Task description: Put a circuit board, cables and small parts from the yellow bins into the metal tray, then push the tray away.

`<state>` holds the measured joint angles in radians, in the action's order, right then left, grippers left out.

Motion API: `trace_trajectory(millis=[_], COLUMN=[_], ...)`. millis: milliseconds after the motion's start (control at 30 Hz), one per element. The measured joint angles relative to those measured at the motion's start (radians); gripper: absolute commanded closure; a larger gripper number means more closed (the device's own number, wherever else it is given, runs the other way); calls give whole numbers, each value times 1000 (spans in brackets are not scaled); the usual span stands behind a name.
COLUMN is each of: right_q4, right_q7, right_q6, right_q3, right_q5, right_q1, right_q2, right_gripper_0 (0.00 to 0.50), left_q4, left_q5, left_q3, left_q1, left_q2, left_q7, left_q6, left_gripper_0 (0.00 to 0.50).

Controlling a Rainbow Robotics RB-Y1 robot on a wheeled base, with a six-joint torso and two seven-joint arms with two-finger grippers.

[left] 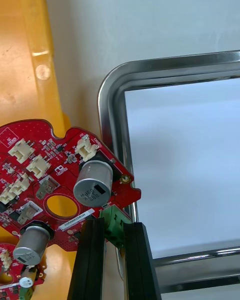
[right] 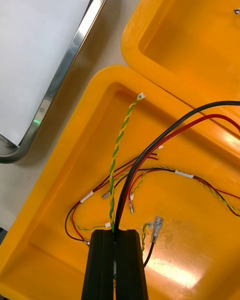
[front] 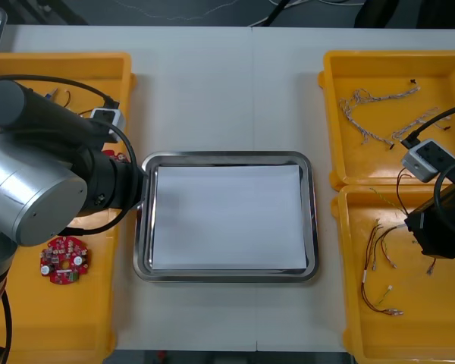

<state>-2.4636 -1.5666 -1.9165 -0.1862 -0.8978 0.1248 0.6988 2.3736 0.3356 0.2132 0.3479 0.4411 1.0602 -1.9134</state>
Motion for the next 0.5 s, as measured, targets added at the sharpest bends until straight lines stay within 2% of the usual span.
trace_trajectory(millis=[500], right_q4=[0], right_q7=[0], right_q6=[0], right_q3=[0], right_q5=[0], right_q1=[0], right_q2=[0], right_gripper_0=[500], left_q4=[-85], left_q5=[13], left_q3=[84], left_q1=[97], left_q2=[-37], left_q7=[0], left_q6=[0], left_gripper_0=[500])
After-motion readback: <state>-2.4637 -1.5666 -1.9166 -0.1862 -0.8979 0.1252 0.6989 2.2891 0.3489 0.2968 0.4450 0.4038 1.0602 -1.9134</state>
